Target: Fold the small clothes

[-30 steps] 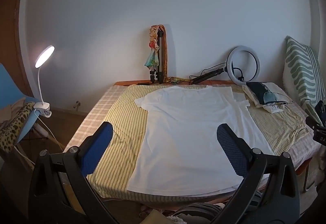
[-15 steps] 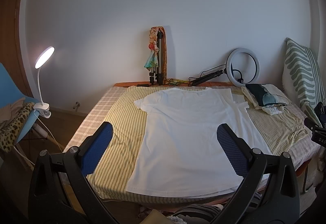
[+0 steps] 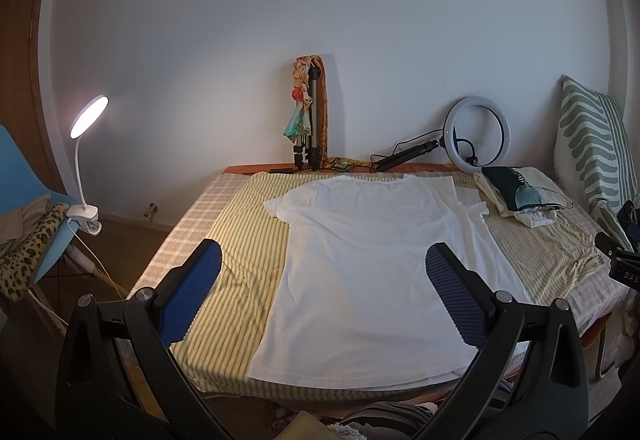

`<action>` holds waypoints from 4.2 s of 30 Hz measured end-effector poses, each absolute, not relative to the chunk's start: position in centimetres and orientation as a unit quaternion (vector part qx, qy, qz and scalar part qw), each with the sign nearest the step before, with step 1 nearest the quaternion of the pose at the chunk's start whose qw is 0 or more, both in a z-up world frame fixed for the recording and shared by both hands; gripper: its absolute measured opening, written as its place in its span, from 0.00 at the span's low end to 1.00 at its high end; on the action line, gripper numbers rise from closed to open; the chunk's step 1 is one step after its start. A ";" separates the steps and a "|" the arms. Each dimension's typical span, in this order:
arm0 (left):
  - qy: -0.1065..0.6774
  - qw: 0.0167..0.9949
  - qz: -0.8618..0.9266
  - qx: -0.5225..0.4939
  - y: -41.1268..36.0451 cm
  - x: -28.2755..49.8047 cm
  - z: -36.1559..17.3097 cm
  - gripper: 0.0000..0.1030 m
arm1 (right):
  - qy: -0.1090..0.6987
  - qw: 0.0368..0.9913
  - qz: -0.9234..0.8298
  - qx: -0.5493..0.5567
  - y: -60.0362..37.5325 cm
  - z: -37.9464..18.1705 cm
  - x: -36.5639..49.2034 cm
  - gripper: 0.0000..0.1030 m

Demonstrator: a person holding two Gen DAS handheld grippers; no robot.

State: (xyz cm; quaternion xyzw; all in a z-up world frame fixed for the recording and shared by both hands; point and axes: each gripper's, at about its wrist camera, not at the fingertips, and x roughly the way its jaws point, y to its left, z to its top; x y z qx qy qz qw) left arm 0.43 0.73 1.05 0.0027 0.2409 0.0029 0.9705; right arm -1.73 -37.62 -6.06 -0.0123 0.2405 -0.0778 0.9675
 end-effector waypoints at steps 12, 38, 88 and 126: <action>0.241 0.971 0.003 0.001 1.0 0.4 1.2 1.00 | 0.243 0.967 -0.076 -0.015 -37.3 -6.2 -1.6 1.00; 0.241 0.970 0.009 0.002 1.2 0.7 0.6 1.00 | 0.246 0.966 -0.072 -0.018 -37.0 -6.3 -1.3 1.00; 0.295 0.954 0.056 -0.025 6.5 4.5 -4.5 1.00 | 0.246 0.967 -0.051 -0.052 -35.0 -6.7 6.1 1.00; 0.456 0.877 -0.057 -0.143 13.2 4.8 -17.8 0.47 | 0.348 0.905 0.235 -0.069 -13.1 -2.2 20.0 0.88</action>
